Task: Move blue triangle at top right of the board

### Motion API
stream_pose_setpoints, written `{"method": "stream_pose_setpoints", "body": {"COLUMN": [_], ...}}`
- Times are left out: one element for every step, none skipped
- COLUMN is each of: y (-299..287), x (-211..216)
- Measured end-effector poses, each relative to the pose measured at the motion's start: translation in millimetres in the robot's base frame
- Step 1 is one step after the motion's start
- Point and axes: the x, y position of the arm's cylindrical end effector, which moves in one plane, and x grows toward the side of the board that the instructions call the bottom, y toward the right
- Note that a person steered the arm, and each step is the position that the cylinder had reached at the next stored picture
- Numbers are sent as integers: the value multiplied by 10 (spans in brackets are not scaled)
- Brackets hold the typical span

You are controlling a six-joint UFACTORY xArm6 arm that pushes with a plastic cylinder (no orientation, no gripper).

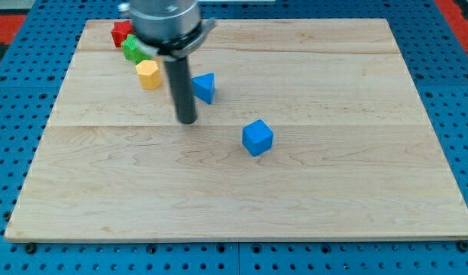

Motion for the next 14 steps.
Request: {"method": "stream_pose_setpoints", "body": {"y": [-52,-456,177,934,1582,1795,2347,2687,2855,2855,2852,2728,2701,2643], "x": [-271,-210,-606,-1091,-1259,-1130,-1060,-1059,-1128,-1576,-1450,-1295,-1406,-1551]}}
